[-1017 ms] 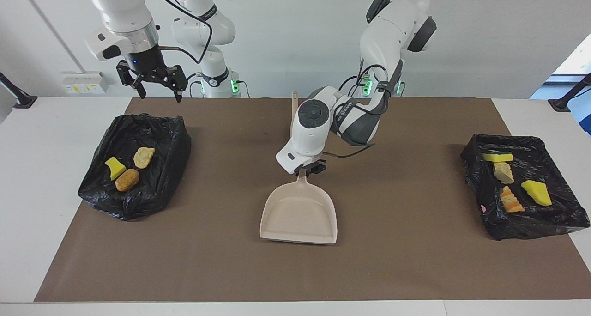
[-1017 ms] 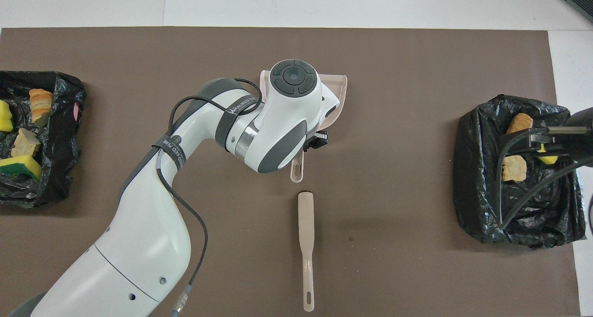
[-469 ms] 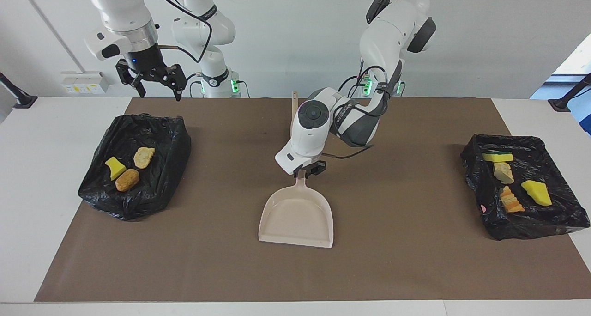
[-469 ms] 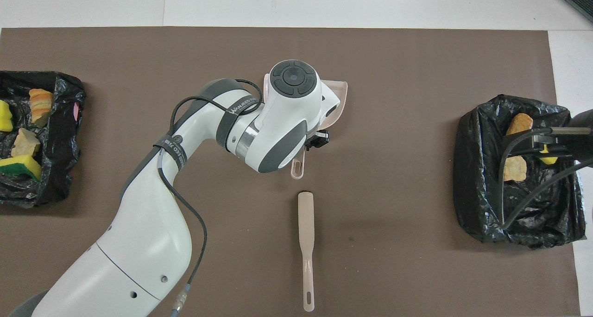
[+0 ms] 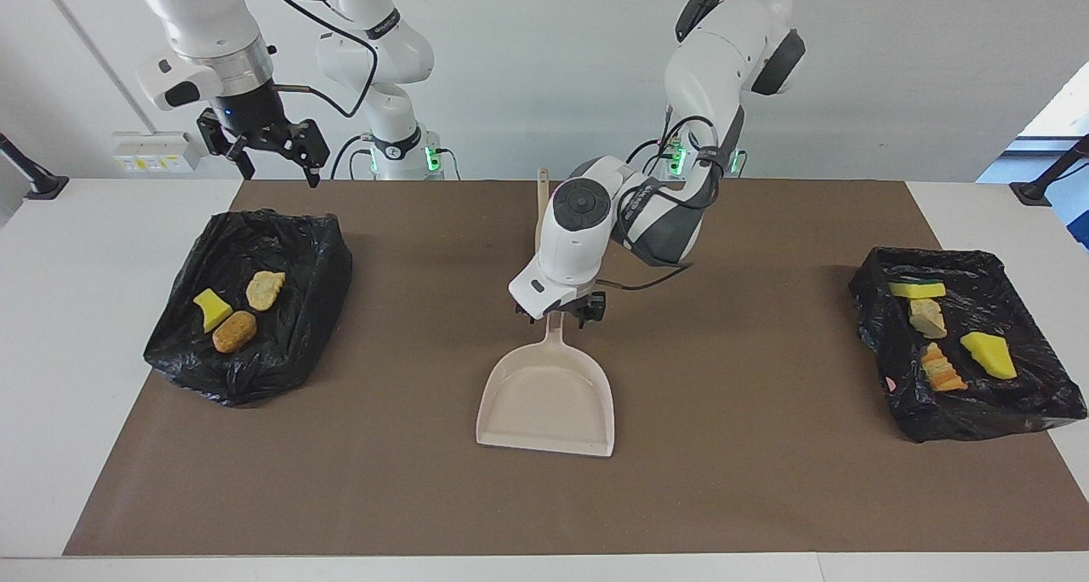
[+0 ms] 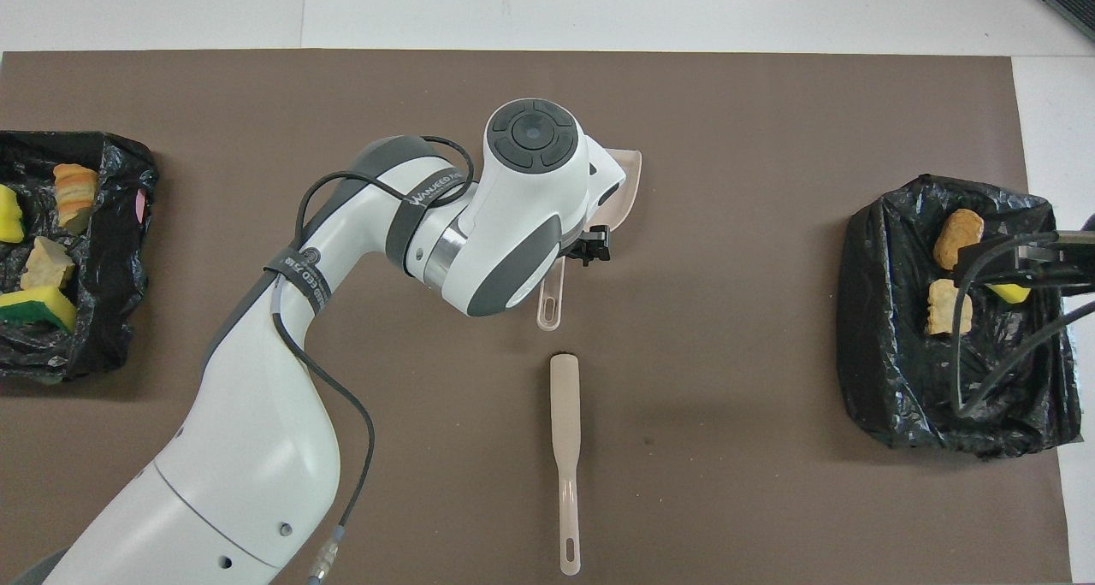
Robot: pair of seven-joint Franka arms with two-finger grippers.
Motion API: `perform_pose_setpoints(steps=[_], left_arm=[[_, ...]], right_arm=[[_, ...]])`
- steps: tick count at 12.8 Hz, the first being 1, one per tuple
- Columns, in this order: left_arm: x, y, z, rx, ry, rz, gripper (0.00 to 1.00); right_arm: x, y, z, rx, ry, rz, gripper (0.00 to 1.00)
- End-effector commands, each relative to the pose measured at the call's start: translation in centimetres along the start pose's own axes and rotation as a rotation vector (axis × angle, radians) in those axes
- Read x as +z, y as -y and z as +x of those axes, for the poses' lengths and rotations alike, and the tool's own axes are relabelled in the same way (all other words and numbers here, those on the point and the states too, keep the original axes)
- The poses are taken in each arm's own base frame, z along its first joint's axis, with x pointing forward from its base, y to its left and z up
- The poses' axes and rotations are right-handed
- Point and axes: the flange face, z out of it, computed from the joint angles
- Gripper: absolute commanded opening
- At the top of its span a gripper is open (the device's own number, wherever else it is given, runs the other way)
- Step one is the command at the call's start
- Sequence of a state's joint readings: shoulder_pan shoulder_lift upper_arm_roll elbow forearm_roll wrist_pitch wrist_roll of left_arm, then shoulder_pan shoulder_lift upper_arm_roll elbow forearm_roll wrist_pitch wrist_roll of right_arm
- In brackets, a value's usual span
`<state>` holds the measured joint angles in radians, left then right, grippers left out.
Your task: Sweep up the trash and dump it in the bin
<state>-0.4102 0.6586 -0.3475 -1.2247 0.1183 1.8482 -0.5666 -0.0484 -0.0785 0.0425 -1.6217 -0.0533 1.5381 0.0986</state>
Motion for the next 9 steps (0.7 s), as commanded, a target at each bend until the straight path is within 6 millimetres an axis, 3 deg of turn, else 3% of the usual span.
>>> perform_pose_setpoints(steps=[1,3,9], left_arm=[[-4.6,3.8,-0.9,0.031,-0.045,0.055,1.00],[-6.7,6.1,-2.1,0.067,-0.060,0.089,1.00],[-14.7,17.3,-6.0,-0.014,-0.120,0.143,1.00]], right_arm=[[-0.1,-1.8,0.1,-0.019,-0.013,0.024,1.00],[-0.1,-1.4,0.0,-0.030,-0.011,0.023,1.00],[0.0,-1.7,-0.1,-0.030,-0.008,0.027,1.00]])
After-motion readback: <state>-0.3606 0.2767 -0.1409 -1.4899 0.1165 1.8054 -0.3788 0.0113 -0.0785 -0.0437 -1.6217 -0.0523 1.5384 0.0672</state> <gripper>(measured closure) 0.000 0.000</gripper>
